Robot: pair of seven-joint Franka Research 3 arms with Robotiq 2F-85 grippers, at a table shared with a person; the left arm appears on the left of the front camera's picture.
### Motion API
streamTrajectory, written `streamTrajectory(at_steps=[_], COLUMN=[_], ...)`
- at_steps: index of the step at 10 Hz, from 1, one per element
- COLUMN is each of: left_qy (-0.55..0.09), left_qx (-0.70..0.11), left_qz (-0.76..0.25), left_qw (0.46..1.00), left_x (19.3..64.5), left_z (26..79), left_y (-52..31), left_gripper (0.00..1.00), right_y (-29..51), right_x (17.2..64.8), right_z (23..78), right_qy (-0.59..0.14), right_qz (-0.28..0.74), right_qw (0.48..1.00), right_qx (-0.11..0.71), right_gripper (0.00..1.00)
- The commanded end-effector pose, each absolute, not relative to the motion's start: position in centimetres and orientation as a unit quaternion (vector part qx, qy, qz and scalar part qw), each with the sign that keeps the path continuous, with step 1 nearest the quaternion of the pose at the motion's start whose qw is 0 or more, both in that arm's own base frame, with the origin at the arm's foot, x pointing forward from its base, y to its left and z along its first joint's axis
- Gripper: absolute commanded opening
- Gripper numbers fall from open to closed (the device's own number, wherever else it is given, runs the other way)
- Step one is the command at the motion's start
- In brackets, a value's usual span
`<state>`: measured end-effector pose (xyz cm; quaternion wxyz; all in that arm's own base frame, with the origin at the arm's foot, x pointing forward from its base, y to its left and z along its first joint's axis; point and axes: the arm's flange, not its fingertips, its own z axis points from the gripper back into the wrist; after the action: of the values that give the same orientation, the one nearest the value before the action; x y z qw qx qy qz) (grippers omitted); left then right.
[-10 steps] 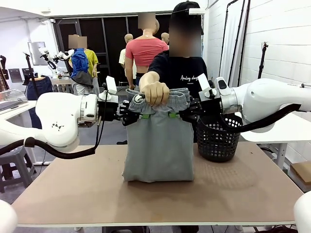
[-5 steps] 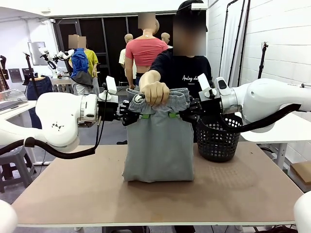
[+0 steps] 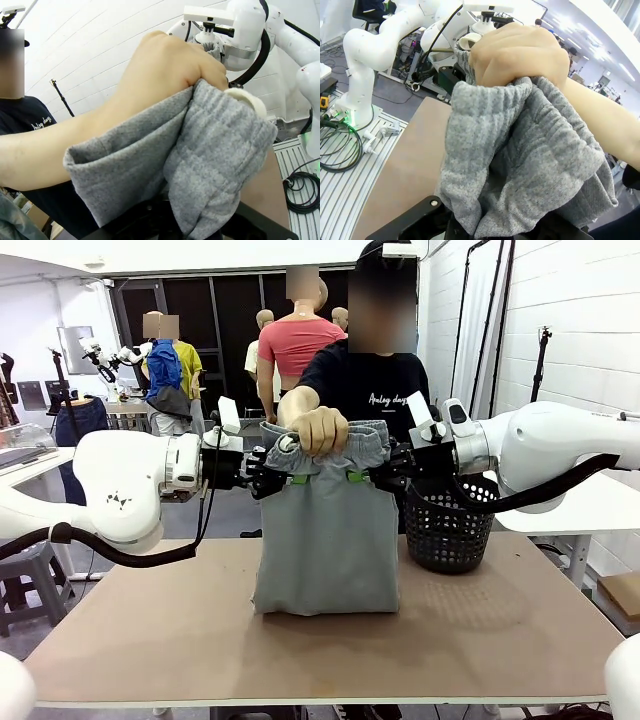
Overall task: Fold the training pants.
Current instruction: Release the ends of the Training pants and then grab the overlapped ends.
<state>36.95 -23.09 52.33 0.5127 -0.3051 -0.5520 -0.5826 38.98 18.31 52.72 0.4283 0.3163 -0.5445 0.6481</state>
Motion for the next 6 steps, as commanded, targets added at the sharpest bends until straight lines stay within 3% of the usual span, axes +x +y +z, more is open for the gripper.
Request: streamTrajectory(at_steps=[1,3,6], left_qy=[-0.554,-0.552,-0.555], left_qx=[-0.302,-0.305,-0.314], left_qz=[-0.583,-0.583,-0.569], left_qw=[0.512,0.513,0.520], left_x=[36.98,36.95,37.19], left_z=[52.38,52.33,51.96], left_y=[-23.18,-23.09,-22.98], left_gripper=[0.00,0.00,0.57], right_y=[18.44,18.31,18.11], right_x=[38.84,38.98,39.19], right_z=[52.79,52.72,52.75], right_qy=[-0.545,-0.544,-0.535], right_qz=[0.648,0.648,0.644], right_qw=[0.427,0.428,0.441], right_qx=[0.318,0.316,0.323], right_gripper=[0.00,0.00,0.55])
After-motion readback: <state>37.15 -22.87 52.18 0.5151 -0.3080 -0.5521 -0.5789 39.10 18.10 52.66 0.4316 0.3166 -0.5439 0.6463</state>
